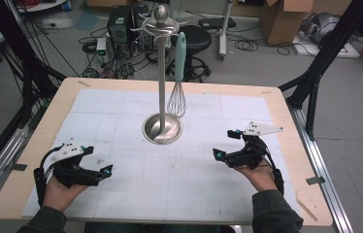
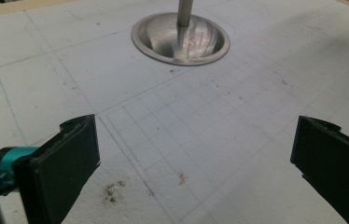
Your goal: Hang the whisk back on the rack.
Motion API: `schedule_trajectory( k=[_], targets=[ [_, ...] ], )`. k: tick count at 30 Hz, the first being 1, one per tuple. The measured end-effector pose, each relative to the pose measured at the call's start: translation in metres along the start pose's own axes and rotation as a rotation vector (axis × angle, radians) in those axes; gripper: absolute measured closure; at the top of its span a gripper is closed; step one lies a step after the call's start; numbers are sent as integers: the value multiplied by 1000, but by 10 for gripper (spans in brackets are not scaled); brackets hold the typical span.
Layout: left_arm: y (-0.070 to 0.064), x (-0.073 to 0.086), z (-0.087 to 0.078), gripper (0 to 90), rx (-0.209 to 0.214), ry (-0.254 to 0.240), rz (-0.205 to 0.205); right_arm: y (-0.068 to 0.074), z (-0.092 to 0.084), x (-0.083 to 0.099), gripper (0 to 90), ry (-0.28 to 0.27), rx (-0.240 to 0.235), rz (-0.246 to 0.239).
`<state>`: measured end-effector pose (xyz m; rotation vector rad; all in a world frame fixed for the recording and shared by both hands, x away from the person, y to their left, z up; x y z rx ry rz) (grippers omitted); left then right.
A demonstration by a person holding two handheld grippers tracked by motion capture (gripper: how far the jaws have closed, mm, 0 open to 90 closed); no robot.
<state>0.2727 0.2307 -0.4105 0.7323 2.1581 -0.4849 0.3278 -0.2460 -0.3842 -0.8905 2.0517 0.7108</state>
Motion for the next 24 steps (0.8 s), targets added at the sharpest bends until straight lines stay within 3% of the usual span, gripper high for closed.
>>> schedule_trajectory(
  k=[24],
  targets=[
    [0,1,1,17,5,8,-2,6,-11,34,5,13,1,24]
  ],
)
Point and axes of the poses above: each handheld gripper's, and its own axes: z roughly forward along the jaws, x roughly out of its underside, y roughly to its left, the point moved 2 cm from there along z, roughly forward along the jaws, and after that the axes turned 9 degrees about y, right-handed, at the moved point
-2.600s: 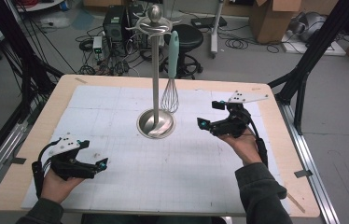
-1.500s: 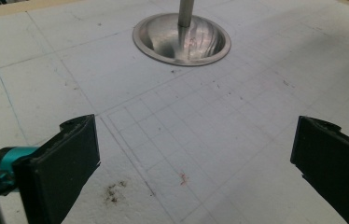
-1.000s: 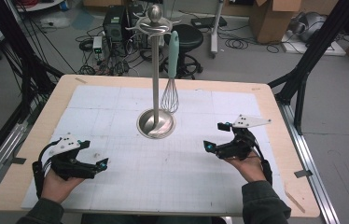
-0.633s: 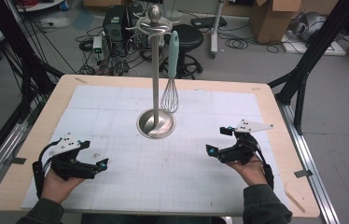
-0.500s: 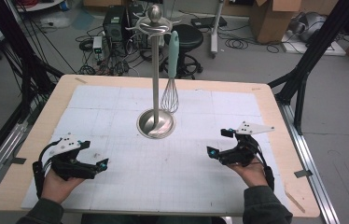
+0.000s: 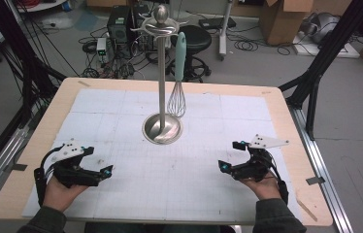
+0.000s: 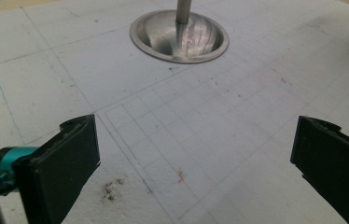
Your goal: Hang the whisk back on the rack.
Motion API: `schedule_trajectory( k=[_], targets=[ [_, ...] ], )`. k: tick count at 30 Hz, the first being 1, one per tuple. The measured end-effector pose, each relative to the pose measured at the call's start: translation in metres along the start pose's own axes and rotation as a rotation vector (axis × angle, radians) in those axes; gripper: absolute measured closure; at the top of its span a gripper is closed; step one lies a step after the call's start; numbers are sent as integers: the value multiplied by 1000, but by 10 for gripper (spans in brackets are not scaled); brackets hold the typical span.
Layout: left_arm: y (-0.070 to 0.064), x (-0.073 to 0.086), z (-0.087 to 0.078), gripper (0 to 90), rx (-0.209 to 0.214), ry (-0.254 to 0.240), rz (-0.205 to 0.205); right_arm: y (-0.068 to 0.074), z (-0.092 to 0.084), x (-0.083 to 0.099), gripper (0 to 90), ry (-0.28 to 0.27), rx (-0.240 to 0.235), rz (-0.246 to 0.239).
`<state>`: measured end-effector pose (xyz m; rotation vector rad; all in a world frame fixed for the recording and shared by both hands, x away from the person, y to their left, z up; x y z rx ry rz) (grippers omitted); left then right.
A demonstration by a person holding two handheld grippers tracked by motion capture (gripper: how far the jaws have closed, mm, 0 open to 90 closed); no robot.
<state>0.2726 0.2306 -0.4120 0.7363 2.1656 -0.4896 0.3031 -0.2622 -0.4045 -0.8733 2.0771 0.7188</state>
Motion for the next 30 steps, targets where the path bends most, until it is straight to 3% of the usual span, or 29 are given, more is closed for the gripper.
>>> schedule_trajectory(
  k=[9,30],
  targets=[
    [0,2,2,17,7,9,3,0,-4,10,5,-5,-7,11],
    [3,6,2,17,20,4,-3,8,-27,34,5,-1,30,17]
  ],
)
Point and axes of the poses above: each handheld gripper's, and its own axes: z roughly forward along the jaws, x roughly out of its underside, y roughly to its left, the point moved 2 cm from there along z, roughly forward along the jaws, and after that the axes turned 9 degrees about y, right-handed, at the moved point
